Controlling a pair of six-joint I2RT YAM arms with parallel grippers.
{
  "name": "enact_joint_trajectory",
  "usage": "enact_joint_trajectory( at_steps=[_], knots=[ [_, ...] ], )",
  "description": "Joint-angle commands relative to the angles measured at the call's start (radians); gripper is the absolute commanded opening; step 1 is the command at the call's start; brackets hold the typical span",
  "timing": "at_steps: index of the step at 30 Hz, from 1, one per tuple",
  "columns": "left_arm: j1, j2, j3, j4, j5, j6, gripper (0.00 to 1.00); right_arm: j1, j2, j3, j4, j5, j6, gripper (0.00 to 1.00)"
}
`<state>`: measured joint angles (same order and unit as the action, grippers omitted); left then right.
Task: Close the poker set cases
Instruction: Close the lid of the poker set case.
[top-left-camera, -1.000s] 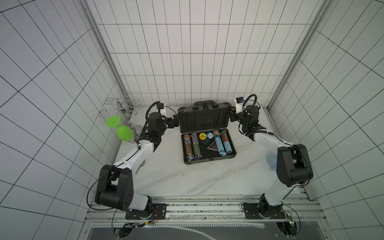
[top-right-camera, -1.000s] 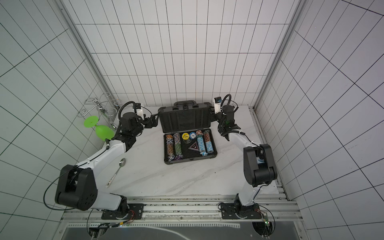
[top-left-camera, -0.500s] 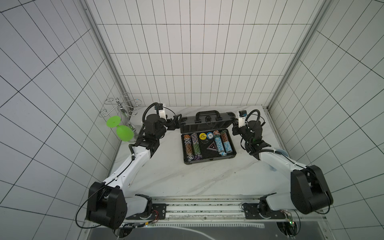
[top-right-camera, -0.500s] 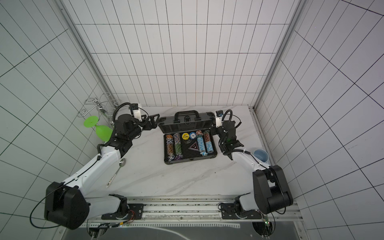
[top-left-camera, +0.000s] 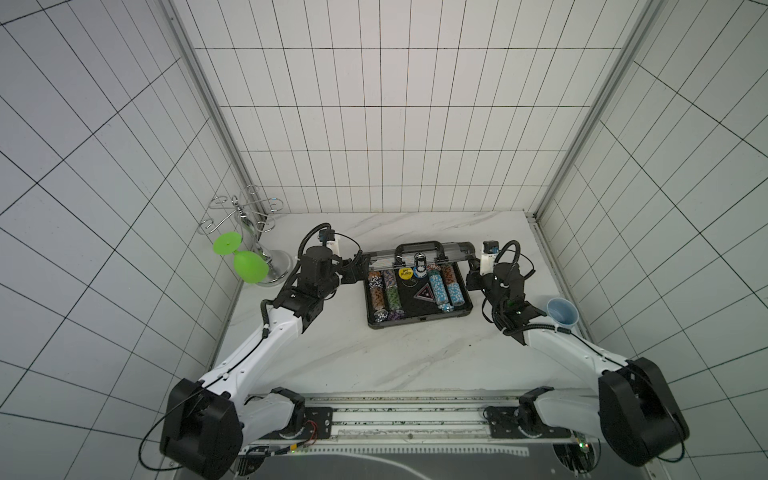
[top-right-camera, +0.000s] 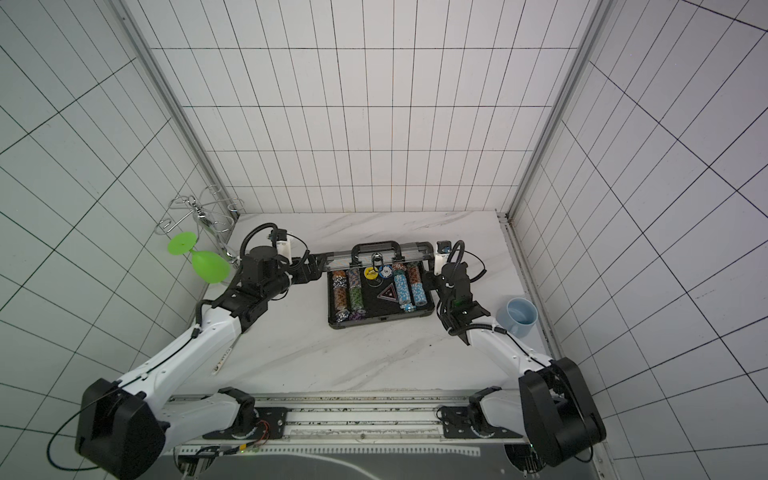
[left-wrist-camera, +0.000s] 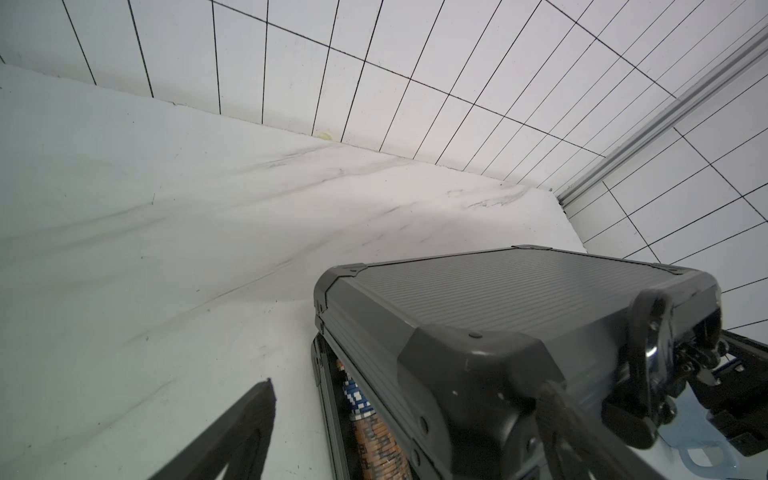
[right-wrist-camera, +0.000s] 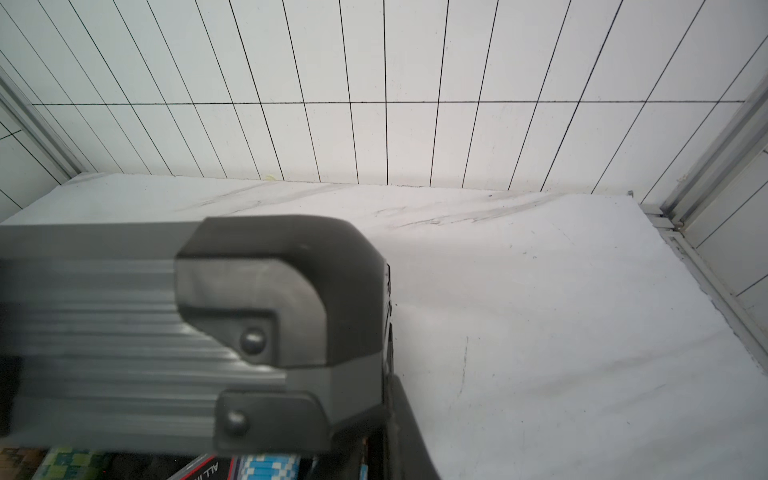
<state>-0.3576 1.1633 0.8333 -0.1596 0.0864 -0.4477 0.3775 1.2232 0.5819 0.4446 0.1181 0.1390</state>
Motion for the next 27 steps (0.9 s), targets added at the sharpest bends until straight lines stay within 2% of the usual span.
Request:
enact_joint_trajectory(
  at_steps=[1, 8, 27],
  knots=[
    [0.002, 0.016, -0.083, -0.219, -0.122, -0.035, 0.95, 0.044, -0.011, -0.066, -0.053, -0.074, 0.051, 0.00],
    [-0.006, -0.104, -0.174, -0.215, -0.160, -0.060, 0.95, 0.051, -0.005, -0.096, -0.037, -0.051, 0.076, 0.00],
    [-0.033, -0.104, -0.314, -0.106, -0.167, -0.084, 0.94, 0.076, 0.021, -0.267, 0.051, 0.014, 0.245, 0.00]
  ],
)
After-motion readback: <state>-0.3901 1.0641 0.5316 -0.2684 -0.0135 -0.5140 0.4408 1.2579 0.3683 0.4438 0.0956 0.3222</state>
